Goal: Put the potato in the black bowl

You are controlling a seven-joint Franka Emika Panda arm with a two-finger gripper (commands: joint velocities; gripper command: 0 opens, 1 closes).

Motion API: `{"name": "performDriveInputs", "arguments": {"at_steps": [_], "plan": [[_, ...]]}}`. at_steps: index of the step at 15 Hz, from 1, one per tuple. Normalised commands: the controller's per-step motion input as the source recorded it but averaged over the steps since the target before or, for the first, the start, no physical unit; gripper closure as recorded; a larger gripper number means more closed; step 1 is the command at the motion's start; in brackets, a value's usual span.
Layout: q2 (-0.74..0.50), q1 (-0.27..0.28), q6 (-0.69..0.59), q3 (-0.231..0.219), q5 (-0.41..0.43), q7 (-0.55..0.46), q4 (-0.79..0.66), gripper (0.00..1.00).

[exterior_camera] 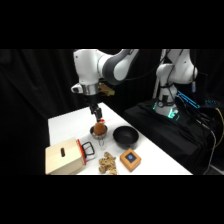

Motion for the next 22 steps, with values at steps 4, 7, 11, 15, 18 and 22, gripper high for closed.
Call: {"name": "performDriveInputs", "arguments": {"at_steps": [4, 7, 11, 15, 18, 22], "plan": [[0.16, -0.098, 0.19, -0.027, 0.149, -0.14, 0.03, 0.0], [0.19, -0.065, 0.25, -0.016, 0.131, -0.12, 0.01, 0.0], [0.2, -0.046, 0.28, -0.002, 0.118, -0.12, 0.01, 0.0], [0.21, -0.03, 0.22, 0.0, 0.081, -0.1, 0.07, 0.0], [0.16, -0.04, 0.15, 0.007, 0.082, -0.11, 0.08, 0.26], [0.06, -0.05, 0.1, 0.02, 0.096, -0.13, 0.03, 0.59]]}}
